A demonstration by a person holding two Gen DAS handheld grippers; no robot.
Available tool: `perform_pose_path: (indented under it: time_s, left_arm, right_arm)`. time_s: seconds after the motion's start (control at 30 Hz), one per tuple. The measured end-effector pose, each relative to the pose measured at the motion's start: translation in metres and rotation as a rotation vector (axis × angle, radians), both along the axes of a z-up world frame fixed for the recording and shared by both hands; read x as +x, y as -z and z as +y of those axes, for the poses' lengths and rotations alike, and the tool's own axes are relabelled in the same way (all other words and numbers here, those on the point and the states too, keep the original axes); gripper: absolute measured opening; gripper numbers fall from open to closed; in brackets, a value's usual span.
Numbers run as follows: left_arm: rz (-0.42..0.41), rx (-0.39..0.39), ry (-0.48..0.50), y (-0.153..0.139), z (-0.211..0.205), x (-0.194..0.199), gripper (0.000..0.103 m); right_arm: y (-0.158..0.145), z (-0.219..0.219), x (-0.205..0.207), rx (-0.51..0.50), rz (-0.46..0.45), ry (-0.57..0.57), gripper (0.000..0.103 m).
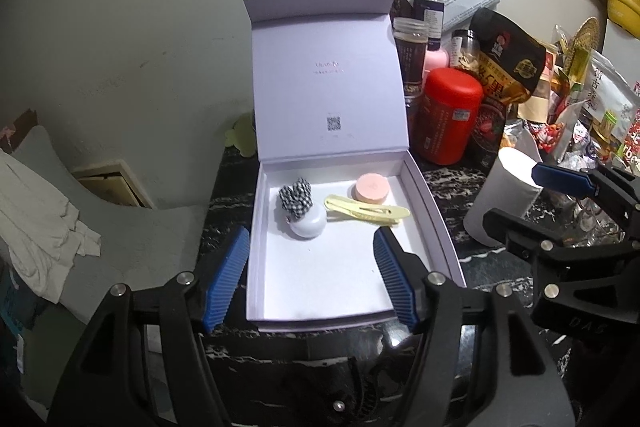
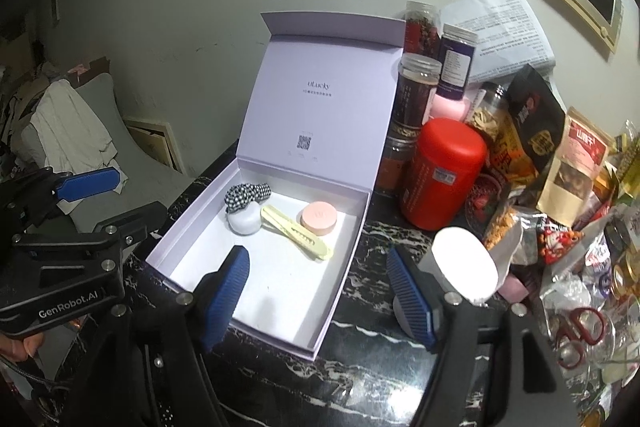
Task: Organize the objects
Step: 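Withdraw both grippers from the box back toward the table items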
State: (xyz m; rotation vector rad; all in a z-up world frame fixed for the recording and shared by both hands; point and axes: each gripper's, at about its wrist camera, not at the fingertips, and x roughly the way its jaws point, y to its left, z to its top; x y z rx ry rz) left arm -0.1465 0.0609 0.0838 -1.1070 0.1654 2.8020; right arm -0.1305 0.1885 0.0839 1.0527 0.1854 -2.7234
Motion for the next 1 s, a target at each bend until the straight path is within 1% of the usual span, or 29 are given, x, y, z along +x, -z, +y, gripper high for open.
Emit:
perform_pose_path:
  time_s: [0.13,0.3,0.43,0.57,0.87,1.0]
  left_arm:
    - [-0.008,-0.014,0.004,0.006,0.004,0.006,0.064]
    - [-0.027,-0.011,-0.004,0.017,0.004,0.013,0.067]
    - [-0.045,-0.007,-0.003,0.026,0.002,0.016,0.068]
    - [-0.071,-0.020,-0.005,0.037,0.002,0.018,0.068]
    - [-0.095,-0.023,-0.004,0.052,-0.002,0.031,0.068]
    - [-0.104,-0.037,0.000,0.059,-0.002,0.037,0.068]
  right_arm:
    - [0.007,0.002,0.008,0.001,-0.010,0.002,0.073]
    - [0.019,0.002,0.013,-0.003,-0.036,0.002,0.073]
    - [0.031,0.001,0.017,0.001,-0.056,0.002,0.073]
    - [0.042,-0.002,0.020,0.003,-0.079,0.001,0.073]
    - [0.059,-0.007,0.032,0.008,-0.113,-0.009,0.073]
    - [0.067,-0.009,0.037,0.011,-0.130,-0.015,0.073]
